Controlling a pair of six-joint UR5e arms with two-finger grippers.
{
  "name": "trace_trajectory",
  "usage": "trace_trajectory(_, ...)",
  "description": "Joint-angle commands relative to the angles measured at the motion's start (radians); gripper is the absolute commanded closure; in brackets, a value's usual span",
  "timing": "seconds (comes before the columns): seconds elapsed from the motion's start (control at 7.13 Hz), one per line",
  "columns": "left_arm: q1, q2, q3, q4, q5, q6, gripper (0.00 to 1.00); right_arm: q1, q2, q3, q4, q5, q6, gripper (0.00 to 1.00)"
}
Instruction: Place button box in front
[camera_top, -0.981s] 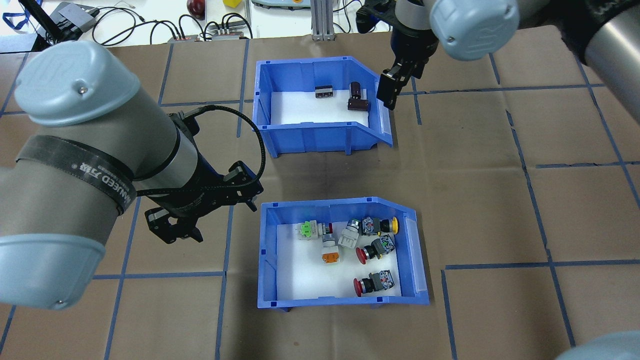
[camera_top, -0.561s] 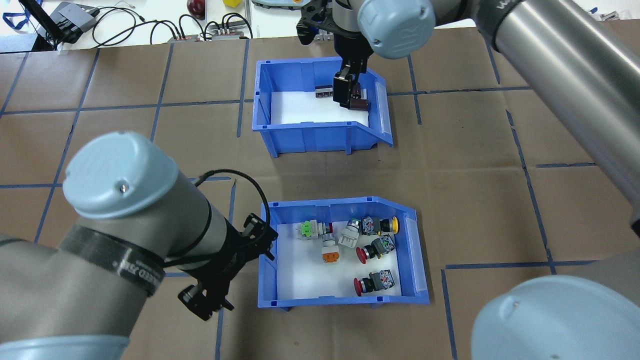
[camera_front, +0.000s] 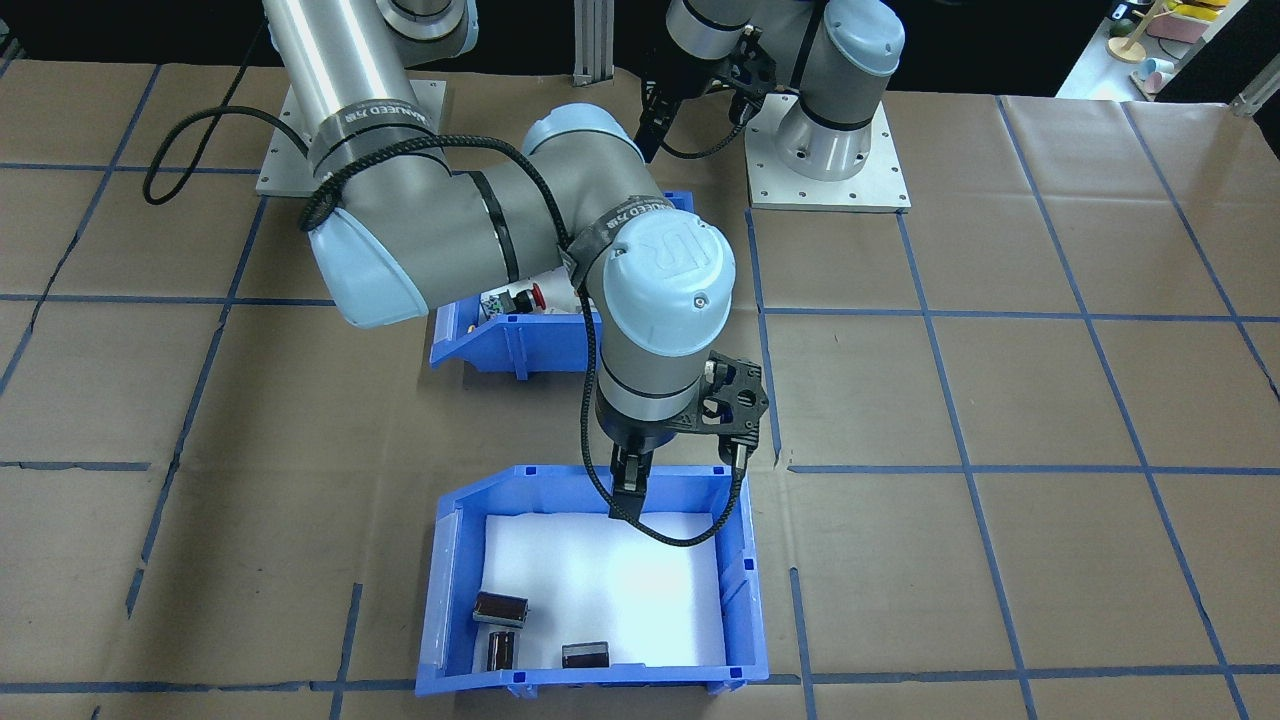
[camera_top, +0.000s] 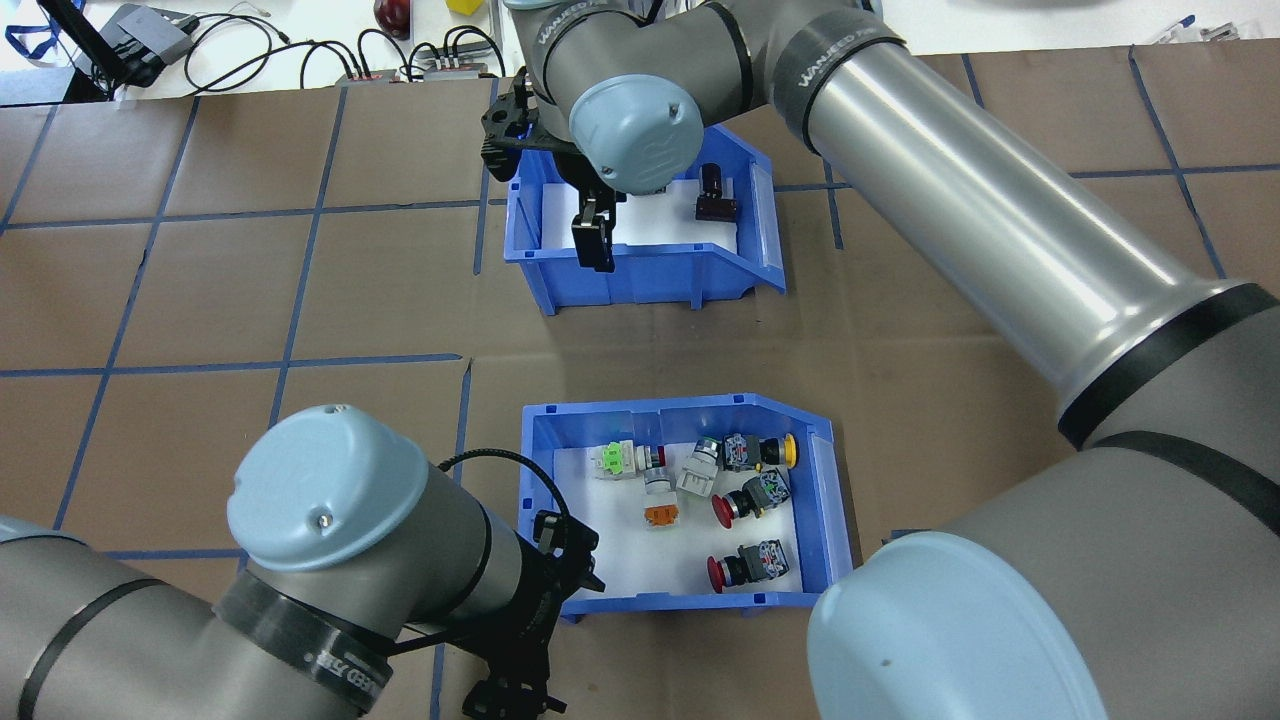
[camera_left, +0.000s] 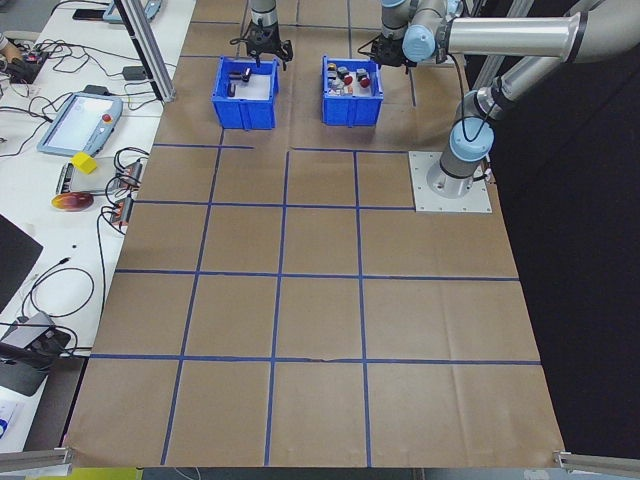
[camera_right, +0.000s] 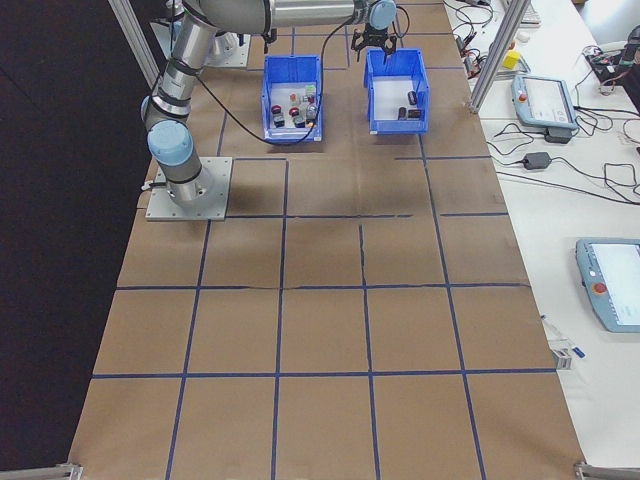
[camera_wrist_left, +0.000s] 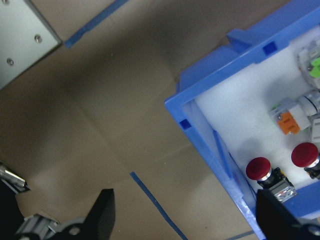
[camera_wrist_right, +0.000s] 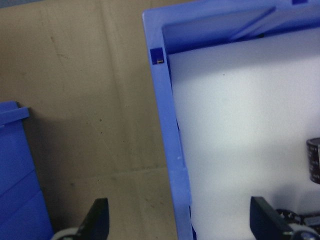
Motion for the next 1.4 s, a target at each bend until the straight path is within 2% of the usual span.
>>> trace_trajectory(0.0,-0.044,-0.108,-0.049,0.222,0.011,-0.241,0.01,0.013,0.045,0.018,-0.048,-0.005,-0.021,0.0)
trace_trajectory(0.28,-0.048,-0.141,-0.049,0.293,0.066,-0.245,0.01,0.012,0.044,0.063,-0.05,-0.006,-0.024,0.0)
trace_trajectory(0.42,-0.048,-0.163,-0.048,0.305,0.068,-0.245,0.01,0.012,0.046,0.064,-0.05,-0.005,-0.022,0.1)
trace_trajectory(0.56,-0.05,-0.196,-0.049,0.34,0.063,-0.245,0.01,0.012,0.044,0.061,-0.05,-0.029,-0.025,0.49)
trace_trajectory(0.7,-0.053,-0.201,-0.049,0.341,0.061,-0.236,0.01,0.012,0.046,0.056,-0.053,-0.075,-0.028,0.81)
trace_trajectory(0.84,-0.064,-0.207,-0.049,0.339,0.057,-0.24,0.15,0.01,0.042,0.051,-0.054,-0.077,-0.027,0.93)
trace_trajectory(0.98,-0.077,-0.212,-0.049,0.339,0.058,-0.245,0.25,0.007,0.03,0.044,-0.054,-0.077,-0.027,0.95)
trace_trajectory(1.12,-0.081,-0.229,-0.049,0.342,0.06,-0.248,0.25,0.004,0.023,0.024,-0.054,-0.092,-0.03,0.95)
trace_trajectory(1.26,-0.093,-0.239,-0.049,0.342,0.055,-0.248,0.32,-0.011,0.009,-0.005,-0.051,-0.115,-0.051,0.96)
